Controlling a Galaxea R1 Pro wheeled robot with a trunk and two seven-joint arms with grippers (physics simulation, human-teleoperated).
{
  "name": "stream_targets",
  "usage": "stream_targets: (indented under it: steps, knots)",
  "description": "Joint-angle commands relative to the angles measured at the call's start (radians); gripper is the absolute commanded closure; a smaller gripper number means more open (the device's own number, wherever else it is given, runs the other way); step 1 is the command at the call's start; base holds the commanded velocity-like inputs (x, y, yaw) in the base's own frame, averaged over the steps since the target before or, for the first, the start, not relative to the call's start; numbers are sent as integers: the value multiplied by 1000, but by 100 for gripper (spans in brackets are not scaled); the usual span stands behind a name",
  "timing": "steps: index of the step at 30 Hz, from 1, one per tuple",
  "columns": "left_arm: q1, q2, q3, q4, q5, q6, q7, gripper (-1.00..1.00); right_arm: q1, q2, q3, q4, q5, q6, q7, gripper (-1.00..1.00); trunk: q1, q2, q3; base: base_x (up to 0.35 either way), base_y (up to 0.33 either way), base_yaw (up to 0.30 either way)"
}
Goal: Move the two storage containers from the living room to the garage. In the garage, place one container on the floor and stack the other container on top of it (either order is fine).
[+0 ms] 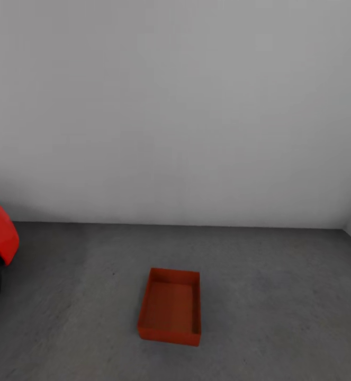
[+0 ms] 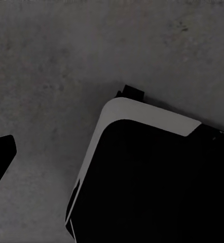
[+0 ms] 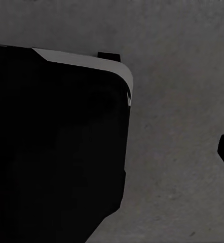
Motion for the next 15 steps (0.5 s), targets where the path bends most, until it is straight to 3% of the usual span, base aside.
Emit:
stream_targets:
  steps: [1,15]
  knots:
    - [0,0,-8,0,8,-2,3,-100,-1,1,8,3,-8,-6,-1,-100,0,-1,1,0,0,0]
    - [0,0,-8,0,8,-2,3,-100,-1,-1,8,3,-11,-22,-2,-100,0,-1,23,0,0,0]
